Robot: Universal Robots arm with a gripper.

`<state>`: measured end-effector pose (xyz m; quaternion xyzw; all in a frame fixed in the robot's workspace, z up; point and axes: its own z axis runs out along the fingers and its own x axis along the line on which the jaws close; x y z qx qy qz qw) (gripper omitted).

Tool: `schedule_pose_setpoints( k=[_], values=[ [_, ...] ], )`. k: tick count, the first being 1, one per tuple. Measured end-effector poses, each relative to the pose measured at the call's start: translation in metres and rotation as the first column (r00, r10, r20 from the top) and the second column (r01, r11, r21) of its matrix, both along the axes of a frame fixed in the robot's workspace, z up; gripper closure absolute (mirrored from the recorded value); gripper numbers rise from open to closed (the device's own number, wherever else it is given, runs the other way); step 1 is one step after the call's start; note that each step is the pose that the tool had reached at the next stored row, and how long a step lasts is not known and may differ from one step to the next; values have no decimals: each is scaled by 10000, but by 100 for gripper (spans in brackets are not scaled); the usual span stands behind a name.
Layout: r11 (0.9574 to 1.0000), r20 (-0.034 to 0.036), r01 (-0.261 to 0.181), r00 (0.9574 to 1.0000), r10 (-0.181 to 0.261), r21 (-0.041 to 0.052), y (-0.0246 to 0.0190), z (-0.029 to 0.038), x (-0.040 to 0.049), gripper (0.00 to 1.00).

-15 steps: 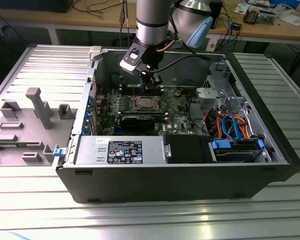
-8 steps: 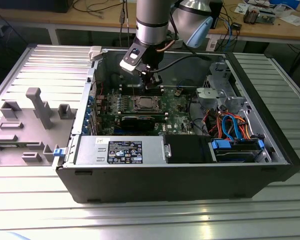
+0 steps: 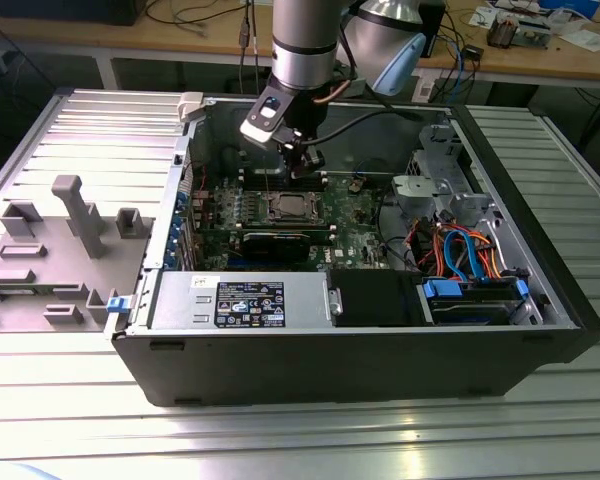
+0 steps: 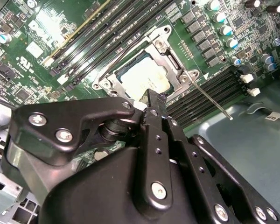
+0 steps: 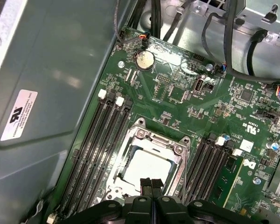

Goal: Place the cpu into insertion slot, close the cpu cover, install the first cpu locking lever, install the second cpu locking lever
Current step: 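Install the first cpu locking lever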

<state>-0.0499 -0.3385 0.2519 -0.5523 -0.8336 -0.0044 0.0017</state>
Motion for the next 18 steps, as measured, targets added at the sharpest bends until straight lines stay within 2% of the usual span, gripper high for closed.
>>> schedule_pose_setpoints(
  k=[5,8,11,16,18],
  values=[
    [9987,-1,-504,9987,504,0,0,0,0,89],
    [9962,0,-875,9962,875,0,0,0,0,89],
    [9910,0,-1338,9910,1338,0,0,0,0,89],
    [9801,0,-1987,9801,1987,0,0,0,0,89],
    [9791,0,-2035,9791,2035,0,0,0,0,89]
  ],
)
